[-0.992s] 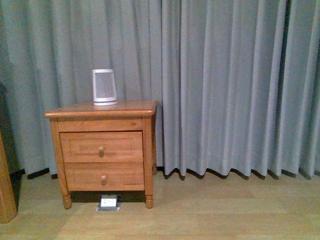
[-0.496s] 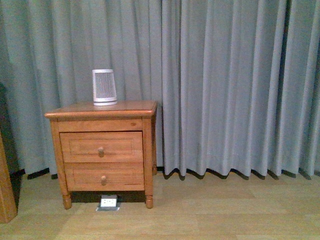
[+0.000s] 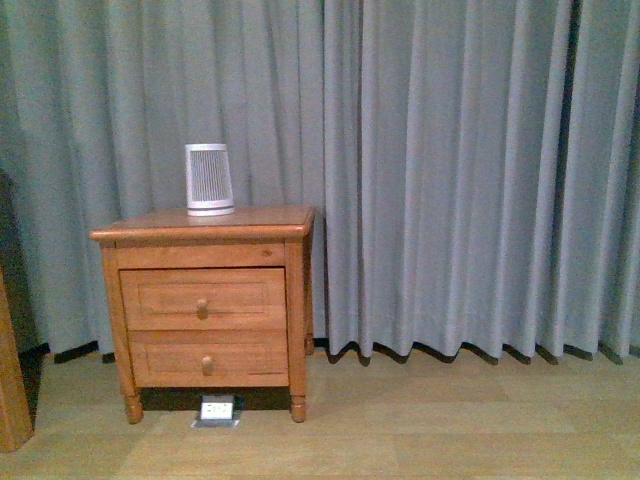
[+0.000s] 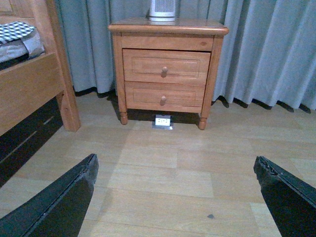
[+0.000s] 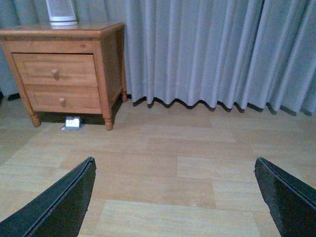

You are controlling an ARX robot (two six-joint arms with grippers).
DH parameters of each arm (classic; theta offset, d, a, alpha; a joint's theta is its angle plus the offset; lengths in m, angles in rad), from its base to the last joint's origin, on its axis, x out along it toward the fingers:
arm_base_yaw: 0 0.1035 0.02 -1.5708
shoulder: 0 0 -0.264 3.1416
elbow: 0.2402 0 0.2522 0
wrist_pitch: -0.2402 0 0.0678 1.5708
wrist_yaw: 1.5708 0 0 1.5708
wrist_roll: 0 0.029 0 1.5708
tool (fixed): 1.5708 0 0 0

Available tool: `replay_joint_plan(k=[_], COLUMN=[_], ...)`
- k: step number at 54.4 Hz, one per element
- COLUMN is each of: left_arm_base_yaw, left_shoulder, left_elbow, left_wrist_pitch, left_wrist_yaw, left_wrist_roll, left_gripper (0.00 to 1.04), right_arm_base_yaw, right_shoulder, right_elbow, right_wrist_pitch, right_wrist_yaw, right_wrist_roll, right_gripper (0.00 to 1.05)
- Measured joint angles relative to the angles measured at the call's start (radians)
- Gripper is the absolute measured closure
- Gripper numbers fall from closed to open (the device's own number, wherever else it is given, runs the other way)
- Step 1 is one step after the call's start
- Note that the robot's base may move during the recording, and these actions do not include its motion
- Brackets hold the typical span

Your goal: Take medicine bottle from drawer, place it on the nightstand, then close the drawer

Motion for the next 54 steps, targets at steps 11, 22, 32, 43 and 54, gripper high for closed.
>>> replay_joint_plan(k=[11, 22, 32, 43, 54], left_arm_base_yaw=[0.000, 0.000, 0.000, 0.000, 0.000], left_shoulder=[0.000, 0.000, 0.000, 0.000, 0.000], left_elbow=[0.000, 0.000, 0.000, 0.000, 0.000], left_wrist_pitch=[0.000, 0.000, 0.000, 0.000, 0.000], left_wrist_yaw=[0.000, 0.000, 0.000, 0.000, 0.000], left_wrist_roll=[0.000, 0.000, 0.000, 0.000, 0.000], left_gripper=[0.07, 0.07, 0.07, 0.07, 0.07], right_arm_base_yaw=[0.000, 0.000, 0.000, 0.000, 0.000], right_shoulder=[0.000, 0.000, 0.000, 0.000, 0.000], right_elbow=[0.000, 0.000, 0.000, 0.000, 0.000], right_wrist_pitch=[0.000, 0.000, 0.000, 0.000, 0.000], right_wrist_yaw=[0.000, 0.000, 0.000, 0.000, 0.000], right_wrist_roll=[0.000, 0.000, 0.000, 0.000, 0.000], right_gripper=[0.07, 0.07, 0.07, 0.07, 0.07])
